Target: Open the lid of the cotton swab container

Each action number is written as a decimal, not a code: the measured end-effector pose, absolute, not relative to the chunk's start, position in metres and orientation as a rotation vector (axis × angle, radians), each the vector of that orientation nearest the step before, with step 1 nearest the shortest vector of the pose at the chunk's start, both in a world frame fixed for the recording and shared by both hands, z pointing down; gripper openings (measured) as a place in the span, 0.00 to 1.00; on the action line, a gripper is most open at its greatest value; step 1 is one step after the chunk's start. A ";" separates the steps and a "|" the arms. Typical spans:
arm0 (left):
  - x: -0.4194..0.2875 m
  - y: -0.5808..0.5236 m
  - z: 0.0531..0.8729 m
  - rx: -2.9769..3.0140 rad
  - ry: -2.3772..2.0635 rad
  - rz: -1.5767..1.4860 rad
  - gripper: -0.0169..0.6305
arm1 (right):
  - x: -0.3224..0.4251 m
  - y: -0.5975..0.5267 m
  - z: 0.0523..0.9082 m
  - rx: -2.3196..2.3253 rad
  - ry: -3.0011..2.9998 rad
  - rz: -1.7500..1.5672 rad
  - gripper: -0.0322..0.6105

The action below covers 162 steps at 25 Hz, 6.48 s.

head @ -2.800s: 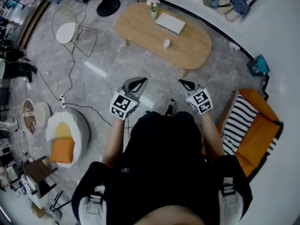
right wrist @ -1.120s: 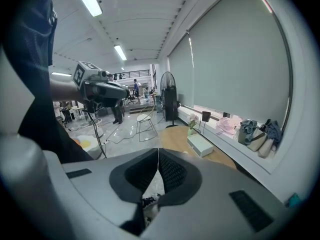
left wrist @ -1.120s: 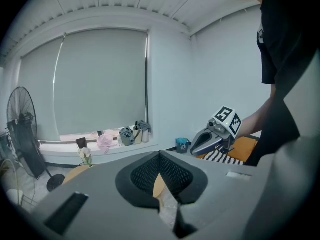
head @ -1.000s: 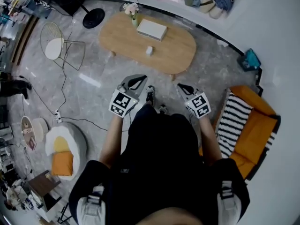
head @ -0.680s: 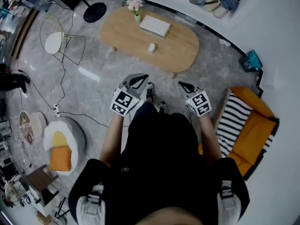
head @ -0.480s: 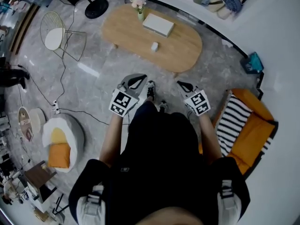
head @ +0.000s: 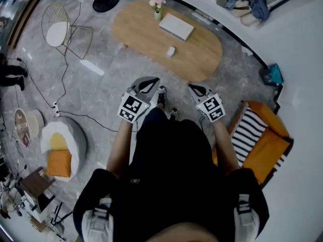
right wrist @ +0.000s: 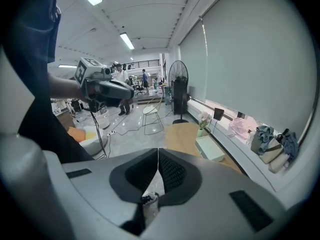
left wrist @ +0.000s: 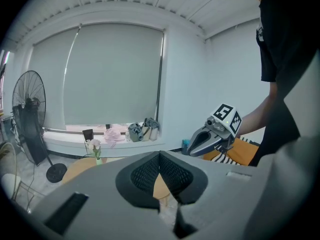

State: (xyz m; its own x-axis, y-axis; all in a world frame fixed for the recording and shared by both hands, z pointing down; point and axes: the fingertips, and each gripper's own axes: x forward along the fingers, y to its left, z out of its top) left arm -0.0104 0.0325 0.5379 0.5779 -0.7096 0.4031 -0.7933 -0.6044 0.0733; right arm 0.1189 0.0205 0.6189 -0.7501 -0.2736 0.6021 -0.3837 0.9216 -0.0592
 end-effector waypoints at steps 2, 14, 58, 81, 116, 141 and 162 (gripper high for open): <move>-0.015 0.019 0.539 2.568 -1.234 0.486 0.03 | 0.110 0.009 0.619 0.463 -2.456 0.231 0.05; -0.039 -0.061 0.545 2.611 -1.140 0.483 0.03 | 0.086 -0.050 0.622 0.511 -2.407 0.238 0.05; -0.060 -0.154 0.577 2.628 -1.046 0.472 0.03 | 0.061 -0.127 0.635 0.535 -2.350 0.236 0.05; -0.013 -0.237 0.674 2.368 -1.121 0.651 0.03 | 0.091 -0.212 0.688 0.228 -2.388 0.366 0.05; 0.008 -0.249 1.023 1.919 -1.048 1.020 0.36 | 0.135 -0.216 0.805 0.090 -2.283 0.520 0.05; 0.004 -0.247 1.043 1.832 -0.983 1.183 0.36 | 0.148 -0.222 0.808 0.139 -2.271 0.569 0.05; -0.027 -0.209 0.851 2.134 -0.833 1.237 0.36 | 0.099 -0.162 0.736 0.220 -2.309 0.510 0.05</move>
